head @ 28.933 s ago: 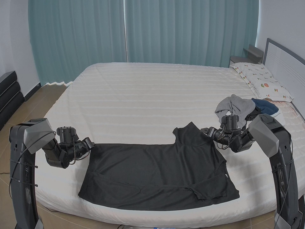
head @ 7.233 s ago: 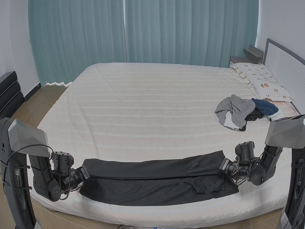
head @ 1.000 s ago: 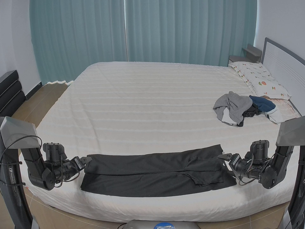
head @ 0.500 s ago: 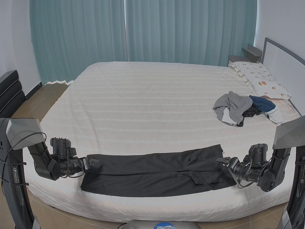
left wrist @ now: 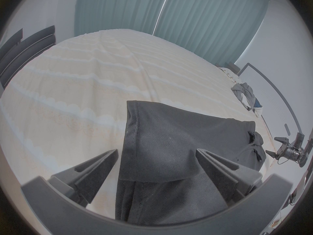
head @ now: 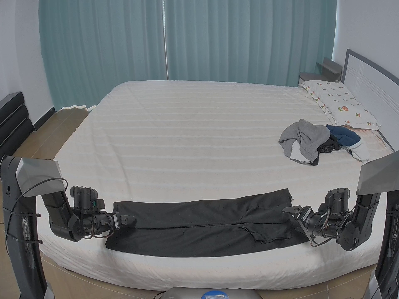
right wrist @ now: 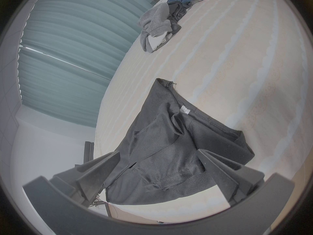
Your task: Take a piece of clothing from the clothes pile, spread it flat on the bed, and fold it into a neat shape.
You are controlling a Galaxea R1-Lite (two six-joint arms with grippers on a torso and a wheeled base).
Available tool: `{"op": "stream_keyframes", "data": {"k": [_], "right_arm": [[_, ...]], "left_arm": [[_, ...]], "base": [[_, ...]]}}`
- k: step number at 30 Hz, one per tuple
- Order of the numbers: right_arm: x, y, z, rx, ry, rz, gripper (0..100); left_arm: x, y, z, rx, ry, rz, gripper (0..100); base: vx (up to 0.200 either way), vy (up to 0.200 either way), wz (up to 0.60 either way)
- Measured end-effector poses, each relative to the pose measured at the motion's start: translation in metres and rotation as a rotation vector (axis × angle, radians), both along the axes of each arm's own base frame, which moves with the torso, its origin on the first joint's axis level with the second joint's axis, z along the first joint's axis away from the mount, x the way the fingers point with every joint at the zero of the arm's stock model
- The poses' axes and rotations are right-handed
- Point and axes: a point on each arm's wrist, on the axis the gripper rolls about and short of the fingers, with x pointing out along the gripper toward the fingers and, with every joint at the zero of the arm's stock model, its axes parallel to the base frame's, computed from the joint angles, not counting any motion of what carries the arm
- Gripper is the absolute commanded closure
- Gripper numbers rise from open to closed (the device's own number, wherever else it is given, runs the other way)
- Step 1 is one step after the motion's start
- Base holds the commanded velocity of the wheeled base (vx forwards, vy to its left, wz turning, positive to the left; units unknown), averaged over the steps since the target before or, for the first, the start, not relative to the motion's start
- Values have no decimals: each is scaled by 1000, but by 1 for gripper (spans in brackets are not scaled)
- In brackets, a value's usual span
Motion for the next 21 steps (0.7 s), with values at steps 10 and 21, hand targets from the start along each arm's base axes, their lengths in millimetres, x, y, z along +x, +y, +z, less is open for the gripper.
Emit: {"op": "stream_keyframes", "data": {"k": [10,21], "right_arm": [[0,0,0,0,0,0,0],[0,0,0,0,0,0,0]], "left_arm": [[-9,-4,-4,11,-2,-22,0],[-9,-5,-7,16,5,-22,0]], "base": [[0,0,0],[0,0,0]]}}
